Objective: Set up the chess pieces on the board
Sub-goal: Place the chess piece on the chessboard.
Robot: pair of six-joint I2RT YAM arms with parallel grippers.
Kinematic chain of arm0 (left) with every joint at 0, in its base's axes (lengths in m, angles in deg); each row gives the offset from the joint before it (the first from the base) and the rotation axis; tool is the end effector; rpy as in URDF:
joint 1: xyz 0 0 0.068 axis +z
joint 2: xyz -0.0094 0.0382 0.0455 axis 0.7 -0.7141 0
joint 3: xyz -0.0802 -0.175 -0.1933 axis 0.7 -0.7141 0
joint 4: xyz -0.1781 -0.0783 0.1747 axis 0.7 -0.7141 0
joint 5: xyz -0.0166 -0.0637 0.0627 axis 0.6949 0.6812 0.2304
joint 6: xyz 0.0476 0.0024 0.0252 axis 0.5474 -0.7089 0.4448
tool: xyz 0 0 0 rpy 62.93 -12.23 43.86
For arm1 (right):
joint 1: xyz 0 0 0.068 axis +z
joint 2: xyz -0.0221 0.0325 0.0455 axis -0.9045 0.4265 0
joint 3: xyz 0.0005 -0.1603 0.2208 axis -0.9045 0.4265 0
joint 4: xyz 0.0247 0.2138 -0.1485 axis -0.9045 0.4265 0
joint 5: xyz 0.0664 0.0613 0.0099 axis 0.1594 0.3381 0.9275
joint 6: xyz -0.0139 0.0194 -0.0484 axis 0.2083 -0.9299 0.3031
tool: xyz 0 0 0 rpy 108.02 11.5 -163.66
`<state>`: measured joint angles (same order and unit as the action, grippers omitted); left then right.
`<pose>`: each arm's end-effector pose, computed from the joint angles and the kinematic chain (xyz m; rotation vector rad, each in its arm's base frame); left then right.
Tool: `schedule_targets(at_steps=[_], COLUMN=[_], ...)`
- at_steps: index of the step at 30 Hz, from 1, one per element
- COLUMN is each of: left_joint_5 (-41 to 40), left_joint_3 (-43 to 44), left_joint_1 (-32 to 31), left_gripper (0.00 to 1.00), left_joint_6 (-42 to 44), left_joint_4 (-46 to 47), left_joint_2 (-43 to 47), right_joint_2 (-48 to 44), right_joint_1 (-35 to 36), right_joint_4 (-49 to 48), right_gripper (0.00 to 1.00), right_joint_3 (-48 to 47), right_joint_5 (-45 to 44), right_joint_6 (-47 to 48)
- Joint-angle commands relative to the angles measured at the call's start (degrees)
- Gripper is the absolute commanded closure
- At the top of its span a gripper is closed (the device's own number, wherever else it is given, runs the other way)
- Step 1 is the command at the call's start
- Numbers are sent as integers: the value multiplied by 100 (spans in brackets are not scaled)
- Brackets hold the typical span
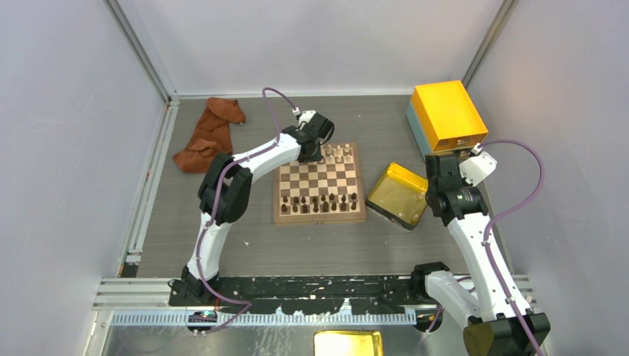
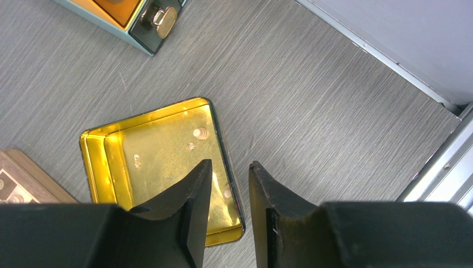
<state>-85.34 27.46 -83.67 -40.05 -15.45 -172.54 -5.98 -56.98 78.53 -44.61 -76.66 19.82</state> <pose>0.3806 -0.2933 0.1996 -0.1876 2.4550 -0.0937 0.1638 -0.0012 0.3041 0.9797 1.9845 -0.3774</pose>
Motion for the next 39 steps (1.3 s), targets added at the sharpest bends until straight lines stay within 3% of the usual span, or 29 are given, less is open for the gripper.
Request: schedule_targets(at_steps=[1, 20, 33, 39], left_joint_5=[-210, -407, -446, -435], left_joint_3=[47, 27, 296, 271], left_joint_1=[-20, -91, -101, -101], left_gripper=[71, 70, 70, 70], left_joint_6=[76, 223, 416, 689], left_joint_4=[6, 50, -91, -165], left_joint_2=[143, 537, 1027, 1502], right_joint_2=[-71, 113, 862, 1622], right_joint_1=[22, 19, 15, 9], right_joint_4=[-187, -65, 400, 471], right_gripper=[63, 63, 63, 65], right_joint_3=[-23, -162, -254, -473], right_joint_5=[-128, 31, 647, 964], right_joint_6=[2, 80, -18, 30])
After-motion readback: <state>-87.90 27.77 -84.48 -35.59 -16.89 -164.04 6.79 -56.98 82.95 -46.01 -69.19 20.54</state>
